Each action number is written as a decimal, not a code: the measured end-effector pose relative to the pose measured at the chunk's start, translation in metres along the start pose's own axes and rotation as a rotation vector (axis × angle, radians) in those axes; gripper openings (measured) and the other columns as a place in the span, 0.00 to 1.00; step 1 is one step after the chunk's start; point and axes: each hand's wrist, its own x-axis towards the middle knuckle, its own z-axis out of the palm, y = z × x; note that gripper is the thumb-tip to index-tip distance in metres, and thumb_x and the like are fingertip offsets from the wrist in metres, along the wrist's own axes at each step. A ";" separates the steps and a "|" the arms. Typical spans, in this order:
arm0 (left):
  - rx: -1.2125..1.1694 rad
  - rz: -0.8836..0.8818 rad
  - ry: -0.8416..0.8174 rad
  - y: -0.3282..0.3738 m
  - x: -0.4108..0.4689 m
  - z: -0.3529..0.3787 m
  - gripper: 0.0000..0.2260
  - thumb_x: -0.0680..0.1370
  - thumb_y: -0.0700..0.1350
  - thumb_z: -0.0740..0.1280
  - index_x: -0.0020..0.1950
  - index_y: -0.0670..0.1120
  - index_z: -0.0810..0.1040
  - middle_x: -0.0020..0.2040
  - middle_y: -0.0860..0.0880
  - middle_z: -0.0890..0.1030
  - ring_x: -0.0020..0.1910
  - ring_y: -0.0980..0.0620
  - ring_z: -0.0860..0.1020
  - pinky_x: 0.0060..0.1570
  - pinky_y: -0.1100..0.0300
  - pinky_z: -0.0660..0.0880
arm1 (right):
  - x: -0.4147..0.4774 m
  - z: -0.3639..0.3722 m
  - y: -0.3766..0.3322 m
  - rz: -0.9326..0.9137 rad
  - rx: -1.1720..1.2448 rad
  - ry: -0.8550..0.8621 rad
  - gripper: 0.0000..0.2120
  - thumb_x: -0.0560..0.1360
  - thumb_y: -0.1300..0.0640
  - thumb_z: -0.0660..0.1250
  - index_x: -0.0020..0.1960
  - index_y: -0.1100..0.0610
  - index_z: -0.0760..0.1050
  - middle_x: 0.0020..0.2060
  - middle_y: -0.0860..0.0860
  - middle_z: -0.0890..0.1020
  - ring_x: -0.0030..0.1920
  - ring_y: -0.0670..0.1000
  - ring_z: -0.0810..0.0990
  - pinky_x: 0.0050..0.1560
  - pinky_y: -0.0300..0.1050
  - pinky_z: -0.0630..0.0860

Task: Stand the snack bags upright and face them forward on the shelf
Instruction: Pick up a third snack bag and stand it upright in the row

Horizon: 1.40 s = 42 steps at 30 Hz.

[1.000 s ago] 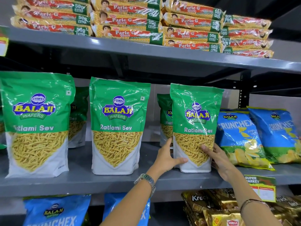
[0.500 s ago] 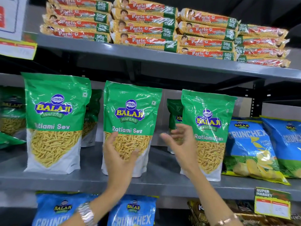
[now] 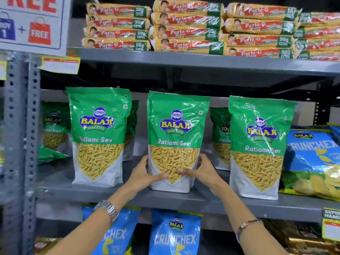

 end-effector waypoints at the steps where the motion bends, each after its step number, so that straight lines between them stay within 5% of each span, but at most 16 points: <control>1: 0.005 0.012 0.001 0.001 0.000 0.004 0.40 0.58 0.56 0.79 0.66 0.50 0.67 0.66 0.52 0.74 0.64 0.51 0.72 0.64 0.52 0.70 | 0.000 -0.005 0.002 0.003 0.011 0.003 0.34 0.56 0.51 0.81 0.55 0.51 0.65 0.48 0.40 0.75 0.47 0.37 0.74 0.32 0.25 0.72; 4: -0.008 0.066 0.000 0.006 -0.001 0.017 0.33 0.60 0.54 0.79 0.60 0.54 0.68 0.59 0.55 0.76 0.59 0.55 0.74 0.56 0.60 0.72 | 0.001 -0.019 0.009 0.002 -0.004 0.013 0.35 0.53 0.49 0.81 0.54 0.50 0.67 0.49 0.42 0.77 0.47 0.37 0.75 0.34 0.26 0.73; 9: -0.042 0.122 0.019 0.006 -0.003 0.029 0.28 0.59 0.54 0.79 0.51 0.64 0.67 0.53 0.64 0.75 0.59 0.53 0.76 0.57 0.59 0.73 | -0.002 -0.028 0.016 -0.010 0.025 0.018 0.35 0.50 0.47 0.82 0.50 0.48 0.67 0.49 0.44 0.78 0.47 0.39 0.76 0.32 0.24 0.72; 12: 0.001 0.141 0.007 0.008 -0.007 0.028 0.34 0.60 0.57 0.78 0.60 0.62 0.63 0.59 0.62 0.74 0.63 0.55 0.73 0.55 0.65 0.72 | -0.009 -0.024 0.012 -0.039 0.050 0.023 0.38 0.47 0.44 0.80 0.51 0.48 0.67 0.50 0.45 0.77 0.48 0.38 0.75 0.34 0.25 0.73; 14: 0.059 0.170 0.020 0.014 -0.012 0.026 0.46 0.60 0.60 0.76 0.72 0.55 0.55 0.70 0.56 0.68 0.68 0.54 0.68 0.64 0.58 0.69 | -0.013 -0.016 0.010 -0.123 0.071 0.116 0.42 0.46 0.44 0.79 0.56 0.48 0.65 0.53 0.45 0.76 0.50 0.37 0.75 0.43 0.28 0.74; 16: 0.039 0.238 0.148 0.021 -0.022 0.018 0.50 0.60 0.61 0.73 0.75 0.50 0.51 0.73 0.53 0.62 0.70 0.54 0.65 0.67 0.55 0.66 | -0.017 -0.004 0.006 -0.277 0.065 0.373 0.42 0.51 0.42 0.78 0.61 0.49 0.66 0.56 0.45 0.75 0.54 0.41 0.75 0.55 0.34 0.72; 19: -0.139 0.408 0.537 0.022 -0.039 -0.015 0.38 0.65 0.55 0.72 0.71 0.51 0.61 0.68 0.53 0.69 0.65 0.55 0.70 0.63 0.60 0.67 | -0.025 0.029 -0.015 -0.484 0.093 0.631 0.30 0.58 0.36 0.74 0.56 0.41 0.68 0.51 0.38 0.75 0.49 0.43 0.76 0.49 0.37 0.73; 23: -0.222 0.407 0.948 0.001 -0.048 -0.087 0.35 0.66 0.54 0.72 0.70 0.48 0.63 0.68 0.47 0.69 0.67 0.52 0.69 0.69 0.55 0.65 | -0.021 0.091 -0.043 -0.552 0.016 0.385 0.23 0.58 0.42 0.75 0.48 0.37 0.68 0.45 0.38 0.76 0.41 0.41 0.77 0.40 0.29 0.70; 27: -0.131 0.182 0.755 -0.025 -0.045 -0.144 0.54 0.56 0.67 0.74 0.74 0.47 0.55 0.71 0.51 0.61 0.70 0.52 0.62 0.68 0.57 0.59 | -0.007 0.144 -0.046 -0.298 -0.079 -0.082 0.32 0.62 0.44 0.76 0.58 0.45 0.62 0.56 0.48 0.74 0.49 0.43 0.76 0.47 0.34 0.72; 31: -0.006 -0.010 0.416 -0.039 -0.037 -0.177 0.69 0.41 0.72 0.73 0.75 0.48 0.50 0.77 0.46 0.56 0.74 0.47 0.59 0.68 0.53 0.60 | 0.009 0.182 -0.044 -0.119 -0.101 -0.238 0.41 0.65 0.44 0.74 0.69 0.58 0.59 0.67 0.55 0.70 0.65 0.55 0.71 0.63 0.51 0.71; 34: -0.043 -0.072 0.283 -0.047 -0.032 -0.184 0.62 0.40 0.67 0.77 0.70 0.53 0.58 0.69 0.43 0.70 0.60 0.51 0.75 0.54 0.62 0.75 | 0.014 0.197 -0.043 -0.078 -0.061 -0.249 0.33 0.65 0.46 0.75 0.62 0.55 0.62 0.65 0.54 0.74 0.63 0.55 0.73 0.62 0.52 0.72; 36: 0.000 -0.060 0.260 -0.051 -0.032 -0.185 0.57 0.44 0.65 0.78 0.69 0.52 0.60 0.63 0.46 0.75 0.53 0.56 0.77 0.45 0.66 0.74 | 0.016 0.200 -0.039 -0.074 -0.060 -0.225 0.33 0.65 0.46 0.75 0.63 0.55 0.64 0.63 0.54 0.76 0.63 0.55 0.74 0.62 0.54 0.72; 42: 0.005 -0.064 0.286 -0.052 -0.029 -0.175 0.45 0.54 0.58 0.78 0.65 0.56 0.60 0.60 0.50 0.74 0.53 0.57 0.76 0.47 0.66 0.72 | 0.020 0.192 -0.029 -0.071 0.004 -0.183 0.33 0.63 0.46 0.77 0.62 0.53 0.67 0.60 0.52 0.79 0.60 0.53 0.77 0.61 0.54 0.74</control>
